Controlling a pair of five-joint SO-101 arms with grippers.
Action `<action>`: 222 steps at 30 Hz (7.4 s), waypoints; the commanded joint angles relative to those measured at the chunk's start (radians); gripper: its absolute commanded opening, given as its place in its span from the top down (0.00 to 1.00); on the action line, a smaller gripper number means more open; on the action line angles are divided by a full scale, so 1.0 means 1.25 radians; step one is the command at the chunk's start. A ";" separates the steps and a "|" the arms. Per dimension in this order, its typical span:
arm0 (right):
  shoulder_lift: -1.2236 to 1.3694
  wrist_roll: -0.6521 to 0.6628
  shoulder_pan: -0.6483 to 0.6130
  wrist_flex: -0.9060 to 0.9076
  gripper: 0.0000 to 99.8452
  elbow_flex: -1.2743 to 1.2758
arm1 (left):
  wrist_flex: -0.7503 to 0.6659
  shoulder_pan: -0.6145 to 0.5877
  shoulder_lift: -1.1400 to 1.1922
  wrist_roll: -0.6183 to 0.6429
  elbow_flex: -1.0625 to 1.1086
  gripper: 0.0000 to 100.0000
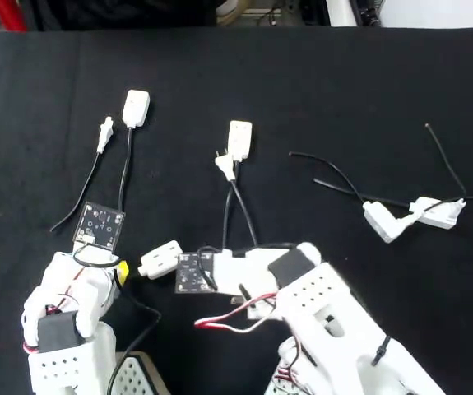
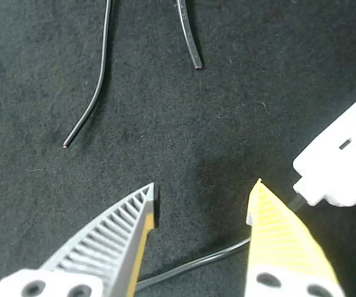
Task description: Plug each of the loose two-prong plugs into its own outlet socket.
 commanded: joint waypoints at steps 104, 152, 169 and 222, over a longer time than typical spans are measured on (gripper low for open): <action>-0.015 -0.177 -0.033 0.091 0.99 -0.333 | -0.032 0.082 -0.002 0.250 -0.185 0.76; -0.223 -0.506 -0.141 -0.199 0.99 -0.195 | -0.054 0.407 -0.004 0.432 -0.310 0.76; -0.377 -0.509 -0.189 -0.114 0.99 -0.196 | -0.076 0.413 -0.004 0.395 -0.246 0.76; 0.650 -0.876 -0.162 0.102 0.99 -0.851 | -0.126 -0.158 -0.002 0.204 -0.042 0.76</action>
